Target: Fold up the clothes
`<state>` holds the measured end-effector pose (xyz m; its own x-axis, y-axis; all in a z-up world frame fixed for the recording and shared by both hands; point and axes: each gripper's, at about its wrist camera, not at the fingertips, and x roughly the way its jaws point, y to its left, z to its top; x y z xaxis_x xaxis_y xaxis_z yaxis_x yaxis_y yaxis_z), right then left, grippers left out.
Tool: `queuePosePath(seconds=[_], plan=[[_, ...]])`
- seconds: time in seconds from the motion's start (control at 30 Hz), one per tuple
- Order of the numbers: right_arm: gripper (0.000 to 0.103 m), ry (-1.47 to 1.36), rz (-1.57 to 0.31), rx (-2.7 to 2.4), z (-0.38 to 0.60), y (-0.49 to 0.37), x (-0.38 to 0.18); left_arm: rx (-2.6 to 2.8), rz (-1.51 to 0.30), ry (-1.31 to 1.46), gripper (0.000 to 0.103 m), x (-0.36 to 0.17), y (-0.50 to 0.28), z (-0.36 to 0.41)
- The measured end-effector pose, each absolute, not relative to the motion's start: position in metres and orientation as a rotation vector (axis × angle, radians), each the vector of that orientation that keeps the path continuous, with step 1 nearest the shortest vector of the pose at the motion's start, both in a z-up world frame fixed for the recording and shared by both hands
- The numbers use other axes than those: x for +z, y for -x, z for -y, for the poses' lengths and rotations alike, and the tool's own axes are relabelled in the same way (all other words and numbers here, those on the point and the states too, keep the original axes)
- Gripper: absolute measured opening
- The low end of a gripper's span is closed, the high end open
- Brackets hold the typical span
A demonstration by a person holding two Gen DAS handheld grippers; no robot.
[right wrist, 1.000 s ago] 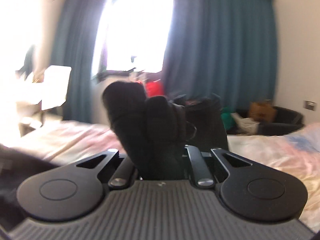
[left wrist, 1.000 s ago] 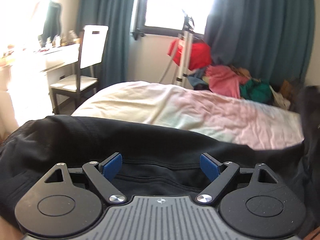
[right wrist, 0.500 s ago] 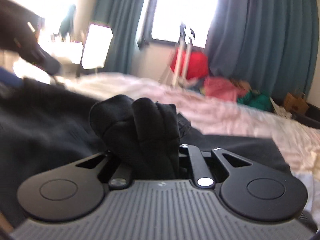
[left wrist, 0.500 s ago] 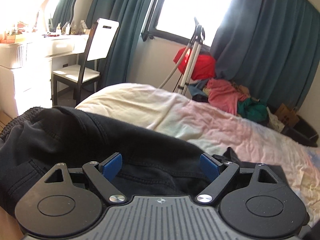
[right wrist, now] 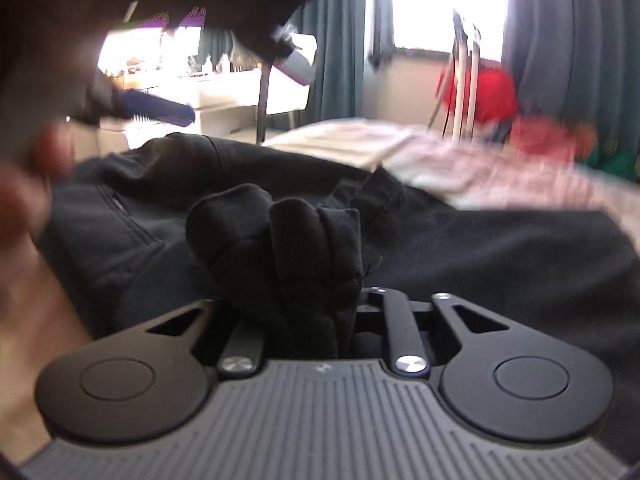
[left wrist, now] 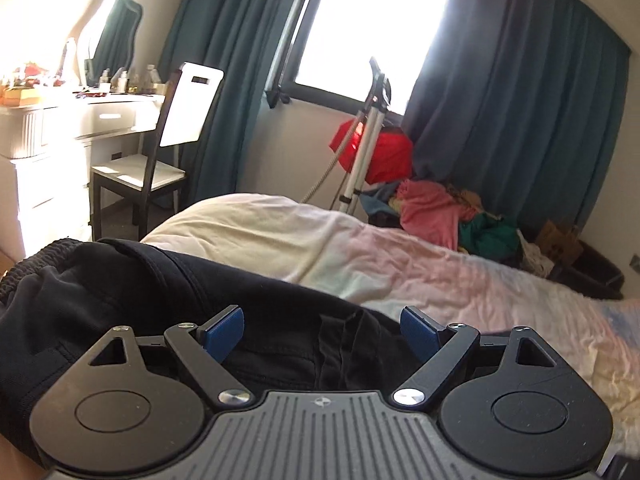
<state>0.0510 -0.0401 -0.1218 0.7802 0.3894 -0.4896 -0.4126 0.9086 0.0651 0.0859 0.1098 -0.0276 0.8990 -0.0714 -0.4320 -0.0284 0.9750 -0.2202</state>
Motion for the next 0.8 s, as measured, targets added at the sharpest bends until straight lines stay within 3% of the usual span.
queuePosePath(seconds=[0.03, 0.07, 0.13, 0.4, 0.8], plan=[[0.045, 0.002, -0.571, 0.452, 0.047, -0.051, -0.119, -0.025, -0.46, 0.211, 0.087, -0.03, -0.086, -0.107], [0.05, -0.042, -0.62, 0.47, 0.054, -0.05, -0.116, -0.029, -0.467, 0.203, 0.087, -0.032, -0.086, -0.105], [0.053, -0.114, -0.675, 0.494, 0.074, -0.041, -0.108, -0.047, -0.485, 0.189, 0.087, -0.036, -0.084, -0.101], [0.055, -0.188, -0.56, 0.272, 0.153, -0.005, -0.076, -0.073, -0.54, 0.076, 0.087, -0.057, -0.065, -0.074], [0.056, -0.141, -0.607, 0.018, 0.174, -0.04, -0.11, -0.024, -0.699, -0.045, 0.087, -0.109, -0.074, -0.06]])
